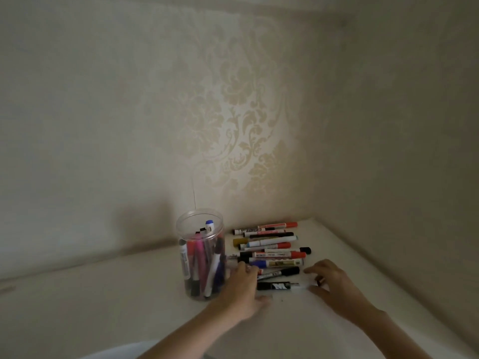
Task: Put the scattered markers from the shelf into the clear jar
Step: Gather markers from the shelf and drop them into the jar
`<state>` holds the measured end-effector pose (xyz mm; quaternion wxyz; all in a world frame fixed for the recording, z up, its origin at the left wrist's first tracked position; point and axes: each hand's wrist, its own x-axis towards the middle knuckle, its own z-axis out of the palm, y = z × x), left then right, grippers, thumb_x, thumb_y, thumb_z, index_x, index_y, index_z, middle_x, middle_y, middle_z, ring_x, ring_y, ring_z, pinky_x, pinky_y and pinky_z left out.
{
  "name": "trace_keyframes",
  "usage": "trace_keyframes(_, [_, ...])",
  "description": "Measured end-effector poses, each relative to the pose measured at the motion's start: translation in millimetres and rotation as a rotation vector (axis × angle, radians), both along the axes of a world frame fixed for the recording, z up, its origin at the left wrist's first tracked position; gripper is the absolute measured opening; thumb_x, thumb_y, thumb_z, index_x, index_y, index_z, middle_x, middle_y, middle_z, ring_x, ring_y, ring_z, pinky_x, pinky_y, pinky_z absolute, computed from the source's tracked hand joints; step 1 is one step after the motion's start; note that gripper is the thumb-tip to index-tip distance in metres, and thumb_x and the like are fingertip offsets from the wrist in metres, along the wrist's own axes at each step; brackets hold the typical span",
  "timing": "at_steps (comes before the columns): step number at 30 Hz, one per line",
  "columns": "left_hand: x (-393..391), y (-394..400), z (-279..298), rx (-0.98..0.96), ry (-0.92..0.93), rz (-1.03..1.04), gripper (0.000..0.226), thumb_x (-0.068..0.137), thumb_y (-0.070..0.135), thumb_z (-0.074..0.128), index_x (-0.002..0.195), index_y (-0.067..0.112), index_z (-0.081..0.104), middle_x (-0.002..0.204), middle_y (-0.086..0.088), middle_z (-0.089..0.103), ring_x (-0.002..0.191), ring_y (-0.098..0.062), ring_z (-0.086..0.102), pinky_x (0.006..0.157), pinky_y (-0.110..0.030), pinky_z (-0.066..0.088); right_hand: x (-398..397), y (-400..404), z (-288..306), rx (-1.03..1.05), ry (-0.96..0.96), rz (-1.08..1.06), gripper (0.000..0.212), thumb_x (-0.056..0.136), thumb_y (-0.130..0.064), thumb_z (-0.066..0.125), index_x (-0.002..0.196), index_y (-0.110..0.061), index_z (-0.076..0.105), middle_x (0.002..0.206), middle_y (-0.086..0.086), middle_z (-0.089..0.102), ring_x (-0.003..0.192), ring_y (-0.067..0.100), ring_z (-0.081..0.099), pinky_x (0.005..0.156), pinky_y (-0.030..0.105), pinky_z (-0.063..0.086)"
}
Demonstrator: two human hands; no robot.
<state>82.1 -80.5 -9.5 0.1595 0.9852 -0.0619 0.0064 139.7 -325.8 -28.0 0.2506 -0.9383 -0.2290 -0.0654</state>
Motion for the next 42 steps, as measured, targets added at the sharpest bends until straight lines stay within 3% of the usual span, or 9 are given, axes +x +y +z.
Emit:
trace_keyframes(5, [6.9,-9.6,-5.7,-0.042,-0.063,-0.050,0.056,0.091,0.037,0.063,0.141,0.027,0.041,0.153,0.004,0.031,0.138,-0.017,0.039,0.111,-0.035,0.039,11.2,19.5,-6.3,0.016,-0.040,0.017,0.064,0.072,-0.046,0.073,0.130,-0.032,0.051,0.134,-0.004,0.047,0.111,0.016,0.052,0.095,0.026,0.045])
trace_keyframes(9, [16.3,-0.9,-7.3,-0.144,-0.118,-0.104,0.044,0.092,0.023,0.063,0.134,0.028,0.049,0.142,0.009,0.040,0.127,-0.008,0.046,0.107,-0.027,0.042,17.2,24.2,-4.2,-0.128,-0.024,0.031,0.065,0.072,-0.065,0.060,0.130,-0.038,0.047,0.134,-0.012,0.049,0.108,0.012,0.049,0.092,0.027,0.042])
trace_keyframes(16, [31.7,10.6,-2.1,-0.001,-0.033,-0.108,0.048,0.096,0.038,0.054,0.141,0.024,0.043,0.140,0.004,0.047,0.130,-0.015,0.043,0.111,-0.034,0.037,13.6,22.3,1.9,-0.177,0.098,0.093,0.053,0.082,-0.058,0.056,0.128,-0.034,0.049,0.118,-0.012,0.048,0.106,0.008,0.046,0.094,0.025,0.041])
trace_keyframes(19, [34.4,9.5,-4.9,0.002,-0.065,-0.131,0.036,0.102,0.025,0.044,0.138,0.022,0.046,0.131,0.001,0.052,0.114,-0.011,0.052,0.099,-0.028,0.045,9.1,16.4,1.2,-0.182,0.103,0.097,0.041,0.089,-0.051,0.049,0.125,-0.032,0.050,0.108,-0.008,0.049,0.098,0.009,0.047,0.089,0.023,0.042])
trace_keyframes(23, [34.8,9.6,-6.1,0.012,-0.048,-0.171,0.053,0.094,0.005,0.056,0.142,0.023,0.043,0.138,0.002,0.045,0.122,-0.014,0.050,0.100,-0.029,0.045,0.9,5.6,3.1,-0.168,0.089,0.098,0.033,0.092,-0.047,0.046,0.122,-0.033,0.051,0.104,-0.013,0.049,0.097,0.005,0.049,0.088,0.022,0.043])
trace_keyframes(31, [35.5,-1.1,-1.3,0.103,-0.164,-0.151,0.031,0.096,0.008,0.054,0.127,0.013,0.052,0.125,-0.004,0.051,0.107,-0.017,0.054,0.093,-0.033,0.051,-18.4,-13.5,1.9,-0.233,-0.051,-0.005,0.042,0.093,-0.046,0.045,0.134,-0.041,0.039,0.110,-0.016,0.047,0.098,0.006,0.048,0.083,0.024,0.042])
trace_keyframes(34, [30.7,-7.2,16.0,-0.095,-0.290,-0.116,0.028,0.097,0.009,0.054,0.125,0.010,0.054,0.123,-0.004,0.054,0.103,-0.012,0.054,0.087,-0.023,0.047,-26.9,-10.8,-1.7,-0.275,-0.088,-0.021,0.047,0.092,-0.046,0.044,0.137,-0.047,0.030,0.122,-0.014,0.047,0.105,0.009,0.047,0.085,0.026,0.042])
trace_keyframes(38, [16.3,-13.6,67.2,-0.553,-0.291,-0.047,0.015,0.100,0.022,0.050,0.106,0.010,0.055,0.093,-0.007,0.066,0.081,-0.019,0.065,0.072,-0.028,0.053,-33.2,-3.6,-0.5,-0.346,-0.121,-0.016,0.050,0.095,-0.041,0.041,0.140,-0.047,0.022,0.132,-0.013,0.041,0.111,0.012,0.044,0.086,0.027,0.041])
trace_keyframes(42, [1.6,12.2,136.7,-0.890,-0.359,-0.031,0.026,0.099,0.013,0.053,0.121,0.017,0.041,0.102,-0.007,0.068,0.078,-0.018,0.071,0.075,-0.033,0.062,-40.4,16.1,7.9,-0.507,-0.130,-0.029,0.054,0.096,-0.029,0.039,0.144,-0.039,0.017,0.133,-0.005,0.039,0.111,0.017,0.044,0.087,0.029,0.043])
